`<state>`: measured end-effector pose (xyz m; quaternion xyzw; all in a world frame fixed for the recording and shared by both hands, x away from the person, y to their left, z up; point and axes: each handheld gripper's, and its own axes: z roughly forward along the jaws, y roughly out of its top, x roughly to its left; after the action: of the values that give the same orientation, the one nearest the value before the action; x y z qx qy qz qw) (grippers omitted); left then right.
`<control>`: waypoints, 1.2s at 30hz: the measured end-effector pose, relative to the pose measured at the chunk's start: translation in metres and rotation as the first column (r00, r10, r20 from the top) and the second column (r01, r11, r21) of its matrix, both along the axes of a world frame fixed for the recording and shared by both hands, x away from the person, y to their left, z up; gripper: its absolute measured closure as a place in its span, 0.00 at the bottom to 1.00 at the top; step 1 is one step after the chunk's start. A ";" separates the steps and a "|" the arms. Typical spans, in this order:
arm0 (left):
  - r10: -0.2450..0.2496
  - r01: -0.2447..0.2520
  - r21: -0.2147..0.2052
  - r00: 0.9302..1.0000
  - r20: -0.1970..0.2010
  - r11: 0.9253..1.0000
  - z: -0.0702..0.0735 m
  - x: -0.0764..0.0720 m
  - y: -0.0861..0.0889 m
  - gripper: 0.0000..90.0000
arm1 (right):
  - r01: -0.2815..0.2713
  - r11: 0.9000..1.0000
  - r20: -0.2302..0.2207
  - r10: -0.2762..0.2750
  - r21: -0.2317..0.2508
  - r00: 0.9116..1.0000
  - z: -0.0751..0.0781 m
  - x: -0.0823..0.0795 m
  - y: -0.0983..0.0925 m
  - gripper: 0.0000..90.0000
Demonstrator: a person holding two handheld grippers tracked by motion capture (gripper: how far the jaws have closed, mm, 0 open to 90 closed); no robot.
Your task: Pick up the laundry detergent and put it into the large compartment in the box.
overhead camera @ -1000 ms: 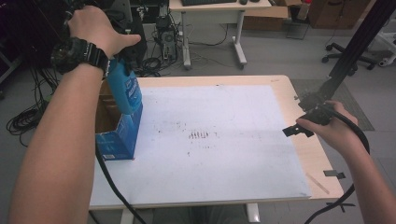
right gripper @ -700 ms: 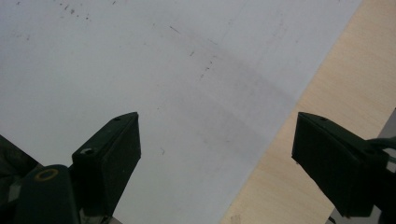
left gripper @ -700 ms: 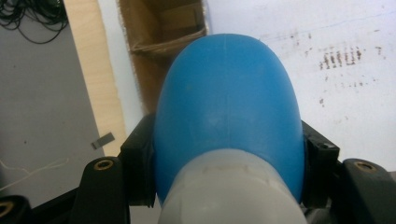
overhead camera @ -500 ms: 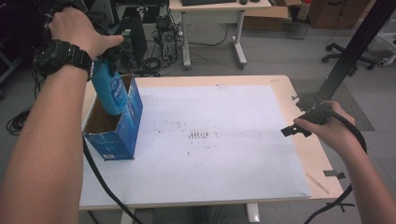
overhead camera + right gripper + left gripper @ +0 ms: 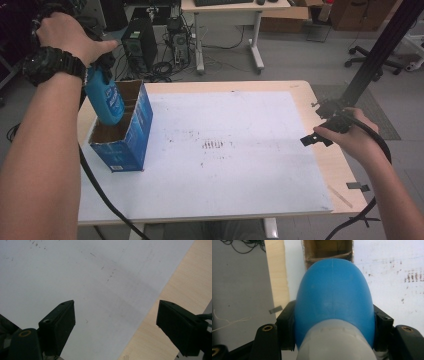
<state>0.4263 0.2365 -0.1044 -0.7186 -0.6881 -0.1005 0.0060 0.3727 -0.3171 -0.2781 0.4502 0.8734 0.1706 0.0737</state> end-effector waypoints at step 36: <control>0.000 0.000 -0.014 1.000 -0.027 1.000 -0.045 0.013 0.009 0.42 | 0.005 1.000 -0.015 -0.005 -0.015 1.000 -0.005 0.000 0.000 0.17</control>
<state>0.4392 0.2454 -0.1495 -0.7199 -0.6887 -0.0860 0.0103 0.3724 -0.3171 -0.2831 0.4531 0.8740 0.1605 0.0708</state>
